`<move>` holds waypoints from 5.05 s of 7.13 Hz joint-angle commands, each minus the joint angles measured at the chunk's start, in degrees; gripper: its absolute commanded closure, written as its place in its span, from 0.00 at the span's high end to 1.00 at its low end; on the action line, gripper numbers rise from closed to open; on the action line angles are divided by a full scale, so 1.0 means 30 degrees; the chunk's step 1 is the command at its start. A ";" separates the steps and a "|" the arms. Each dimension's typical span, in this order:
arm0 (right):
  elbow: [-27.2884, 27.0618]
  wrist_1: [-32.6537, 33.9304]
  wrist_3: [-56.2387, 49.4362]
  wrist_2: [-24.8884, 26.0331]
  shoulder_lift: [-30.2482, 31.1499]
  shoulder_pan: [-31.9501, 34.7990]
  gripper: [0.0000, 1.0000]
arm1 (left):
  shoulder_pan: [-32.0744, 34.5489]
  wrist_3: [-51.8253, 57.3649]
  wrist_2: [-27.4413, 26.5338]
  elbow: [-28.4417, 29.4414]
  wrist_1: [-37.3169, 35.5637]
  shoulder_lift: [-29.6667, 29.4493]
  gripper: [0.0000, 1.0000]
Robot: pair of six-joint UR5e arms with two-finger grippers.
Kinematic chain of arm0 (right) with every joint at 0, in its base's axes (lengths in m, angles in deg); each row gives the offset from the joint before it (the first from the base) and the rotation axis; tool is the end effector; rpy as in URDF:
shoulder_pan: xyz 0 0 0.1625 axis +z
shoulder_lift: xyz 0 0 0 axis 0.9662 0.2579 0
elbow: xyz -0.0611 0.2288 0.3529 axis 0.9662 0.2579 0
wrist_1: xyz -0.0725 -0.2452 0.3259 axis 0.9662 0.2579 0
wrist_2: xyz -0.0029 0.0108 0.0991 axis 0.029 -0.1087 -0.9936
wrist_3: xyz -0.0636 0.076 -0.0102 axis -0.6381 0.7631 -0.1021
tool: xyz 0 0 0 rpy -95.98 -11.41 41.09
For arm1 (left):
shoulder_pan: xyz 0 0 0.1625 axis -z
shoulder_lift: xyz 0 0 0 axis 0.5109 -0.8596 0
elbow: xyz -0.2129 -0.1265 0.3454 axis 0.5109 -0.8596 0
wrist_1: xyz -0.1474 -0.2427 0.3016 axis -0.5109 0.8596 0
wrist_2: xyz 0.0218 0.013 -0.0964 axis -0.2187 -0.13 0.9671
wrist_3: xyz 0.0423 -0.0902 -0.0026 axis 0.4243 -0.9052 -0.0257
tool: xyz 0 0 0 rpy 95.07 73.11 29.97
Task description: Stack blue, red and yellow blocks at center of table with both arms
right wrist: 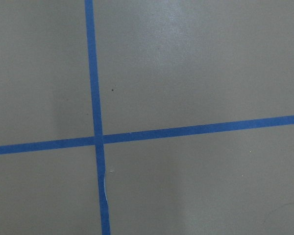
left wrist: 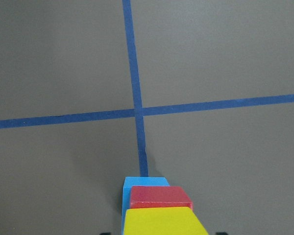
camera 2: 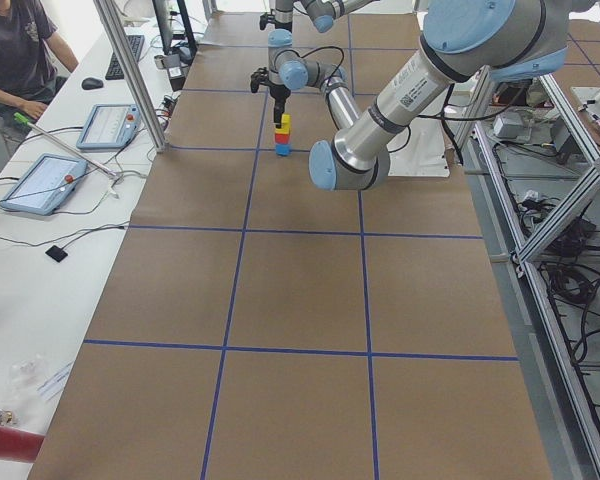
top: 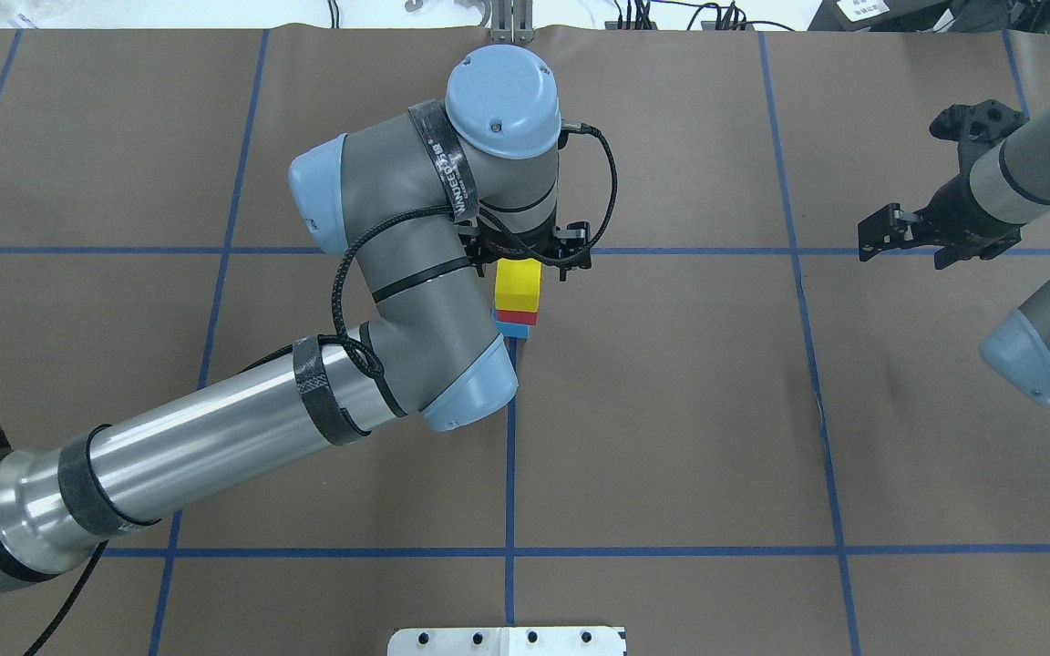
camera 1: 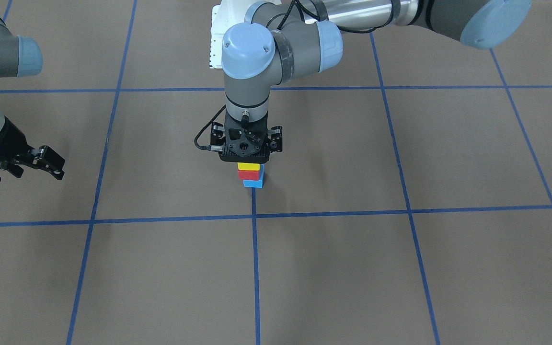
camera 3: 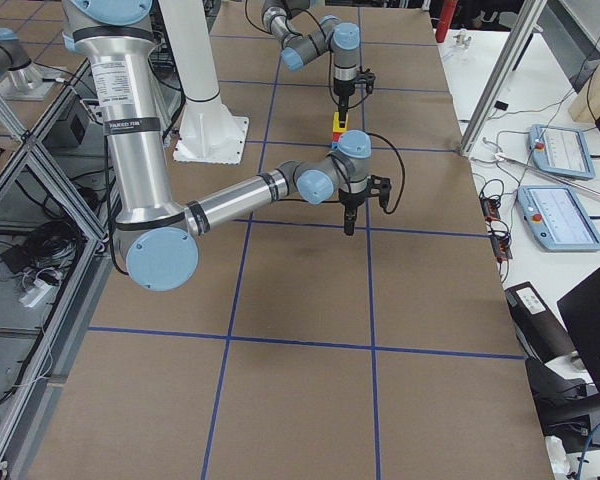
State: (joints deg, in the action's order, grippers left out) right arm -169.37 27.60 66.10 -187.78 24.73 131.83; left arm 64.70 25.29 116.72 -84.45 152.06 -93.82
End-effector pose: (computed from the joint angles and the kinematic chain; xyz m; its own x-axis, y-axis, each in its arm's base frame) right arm -0.2421 -0.5150 0.4576 0.6939 0.1107 0.7115 -0.1445 0.9894 -0.0131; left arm 0.5733 -0.5041 0.0866 0.6581 0.0758 -0.7491 0.0079 0.9942 0.1075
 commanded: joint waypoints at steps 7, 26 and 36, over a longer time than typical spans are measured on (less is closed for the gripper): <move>-0.0028 -0.3789 0.0011 -0.0087 0.2131 0.0263 1.00 | 0.6556 1.3264 0.3294 -1.1949 0.1869 1.7875 1.00; 0.3049 0.2114 -1.4023 -0.4833 0.0997 0.8057 1.00 | 1.5775 2.0236 0.8202 -0.6433 0.2920 1.9895 1.00; 0.1437 0.1851 -1.3612 -0.4513 0.2607 0.8496 1.00 | 1.7238 2.0234 0.8755 -0.8343 0.3124 2.2706 1.00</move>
State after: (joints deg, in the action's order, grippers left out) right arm -165.02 33.18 25.34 -201.41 32.48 157.20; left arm 115.30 86.04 141.83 -109.95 161.92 -25.84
